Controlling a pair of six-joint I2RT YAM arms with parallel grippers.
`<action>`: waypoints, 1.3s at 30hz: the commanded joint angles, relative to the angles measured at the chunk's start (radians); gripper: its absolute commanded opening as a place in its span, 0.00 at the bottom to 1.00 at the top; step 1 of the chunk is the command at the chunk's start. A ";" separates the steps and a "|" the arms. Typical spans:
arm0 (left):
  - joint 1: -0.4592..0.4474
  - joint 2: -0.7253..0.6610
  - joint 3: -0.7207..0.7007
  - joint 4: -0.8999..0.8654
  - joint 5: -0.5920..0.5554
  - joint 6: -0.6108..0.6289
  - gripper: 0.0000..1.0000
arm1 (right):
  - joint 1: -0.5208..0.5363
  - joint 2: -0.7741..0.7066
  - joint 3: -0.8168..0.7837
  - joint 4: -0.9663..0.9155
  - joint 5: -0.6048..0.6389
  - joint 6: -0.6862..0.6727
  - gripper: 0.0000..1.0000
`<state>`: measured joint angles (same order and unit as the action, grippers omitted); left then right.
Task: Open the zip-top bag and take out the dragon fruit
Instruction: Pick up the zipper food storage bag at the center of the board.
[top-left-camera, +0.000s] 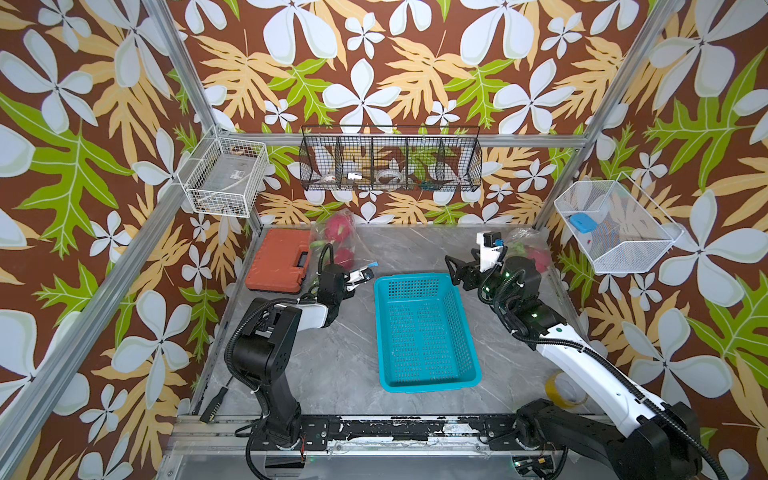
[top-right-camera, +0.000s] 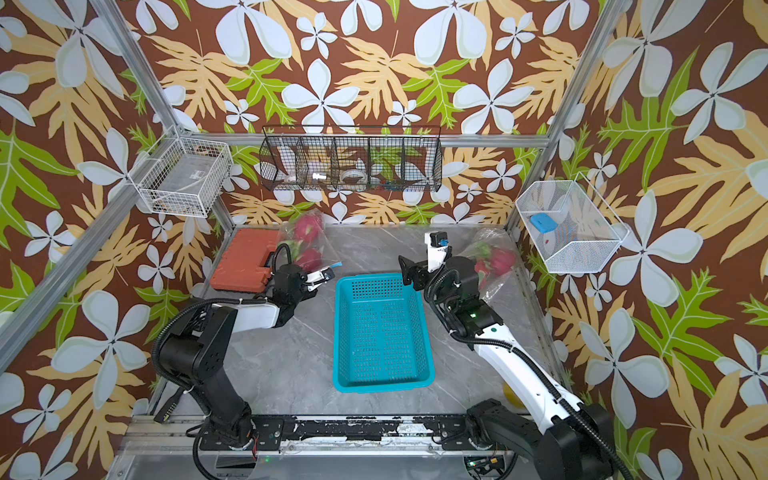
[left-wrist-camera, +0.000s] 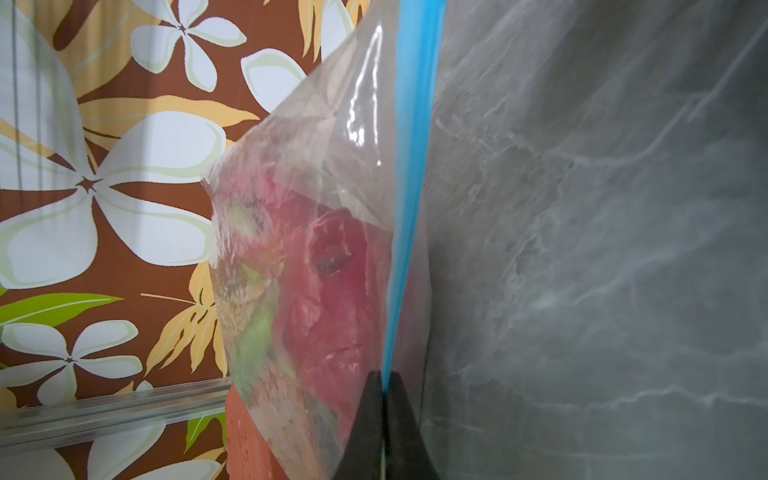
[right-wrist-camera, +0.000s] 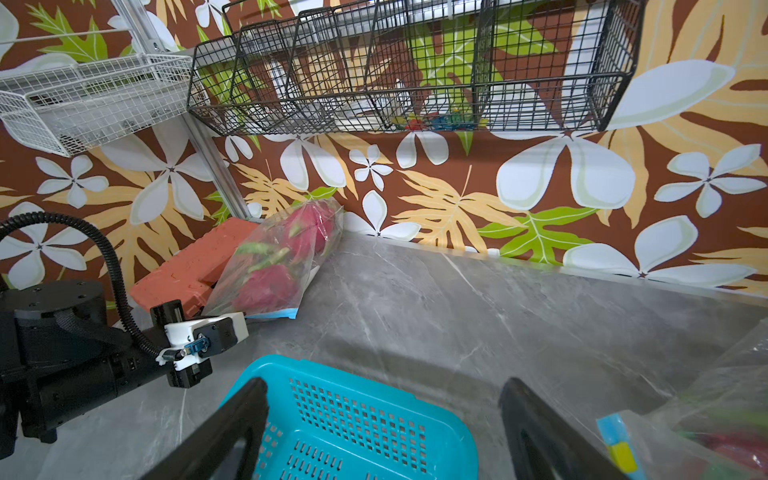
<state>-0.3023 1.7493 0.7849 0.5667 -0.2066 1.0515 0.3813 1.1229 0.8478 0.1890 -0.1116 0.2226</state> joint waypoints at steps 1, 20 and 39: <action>0.000 -0.063 -0.001 -0.025 -0.014 -0.008 0.00 | 0.019 0.011 0.019 0.011 0.028 -0.038 0.87; 0.094 -0.561 0.234 -0.874 0.079 -0.021 0.00 | 0.224 0.253 0.291 -0.162 -0.176 -0.318 0.93; 0.135 -0.679 0.468 -1.433 0.202 0.239 0.00 | 0.395 0.693 0.741 -0.224 -0.599 -0.465 0.97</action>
<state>-0.1684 1.0702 1.2327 -0.7986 -0.0216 1.2541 0.7620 1.7874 1.5513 -0.0235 -0.6415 -0.2150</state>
